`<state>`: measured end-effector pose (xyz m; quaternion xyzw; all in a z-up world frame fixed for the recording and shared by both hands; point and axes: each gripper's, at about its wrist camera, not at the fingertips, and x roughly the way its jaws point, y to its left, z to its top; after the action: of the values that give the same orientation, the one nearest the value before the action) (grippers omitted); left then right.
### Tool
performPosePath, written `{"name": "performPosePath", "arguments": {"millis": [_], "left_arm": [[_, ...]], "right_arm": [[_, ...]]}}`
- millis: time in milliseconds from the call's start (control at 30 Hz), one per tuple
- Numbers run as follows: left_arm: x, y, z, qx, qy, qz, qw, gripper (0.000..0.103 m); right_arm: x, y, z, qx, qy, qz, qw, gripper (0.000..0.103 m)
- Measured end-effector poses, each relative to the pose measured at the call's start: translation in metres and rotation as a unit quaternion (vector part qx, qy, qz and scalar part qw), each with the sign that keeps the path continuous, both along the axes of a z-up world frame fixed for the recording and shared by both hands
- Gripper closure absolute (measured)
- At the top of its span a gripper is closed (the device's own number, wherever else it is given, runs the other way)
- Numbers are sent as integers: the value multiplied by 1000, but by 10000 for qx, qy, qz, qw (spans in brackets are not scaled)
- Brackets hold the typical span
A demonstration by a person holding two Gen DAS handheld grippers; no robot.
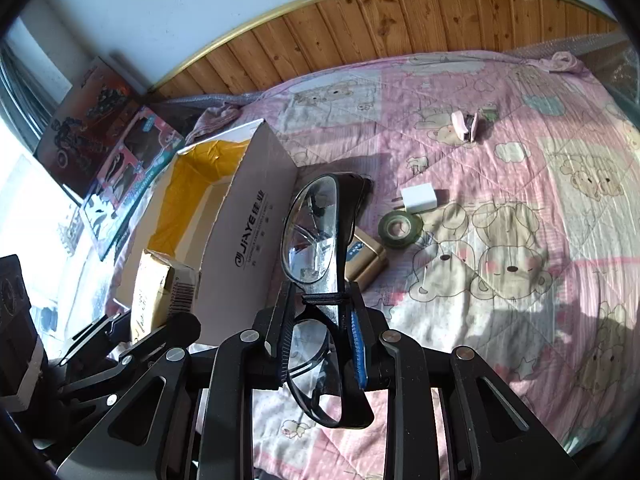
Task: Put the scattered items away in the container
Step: 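Carry the glasses with right gripper while left gripper carries the tissue pack to the box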
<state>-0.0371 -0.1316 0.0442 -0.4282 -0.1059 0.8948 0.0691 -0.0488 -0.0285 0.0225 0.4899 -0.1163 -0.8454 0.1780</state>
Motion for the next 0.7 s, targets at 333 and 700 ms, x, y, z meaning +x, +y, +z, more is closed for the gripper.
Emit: {"name": "performPosePath", "arguments": {"millis": [333, 700], "left_arm": [[0, -22, 9, 162, 81, 163, 9997, 52], [-2, -43, 15, 271, 145, 357, 9989, 52]], "right_arm": [[-5, -32, 25, 44, 181, 301, 9994, 77], [-15, -68, 43, 100, 293, 637, 9975, 77]]}}
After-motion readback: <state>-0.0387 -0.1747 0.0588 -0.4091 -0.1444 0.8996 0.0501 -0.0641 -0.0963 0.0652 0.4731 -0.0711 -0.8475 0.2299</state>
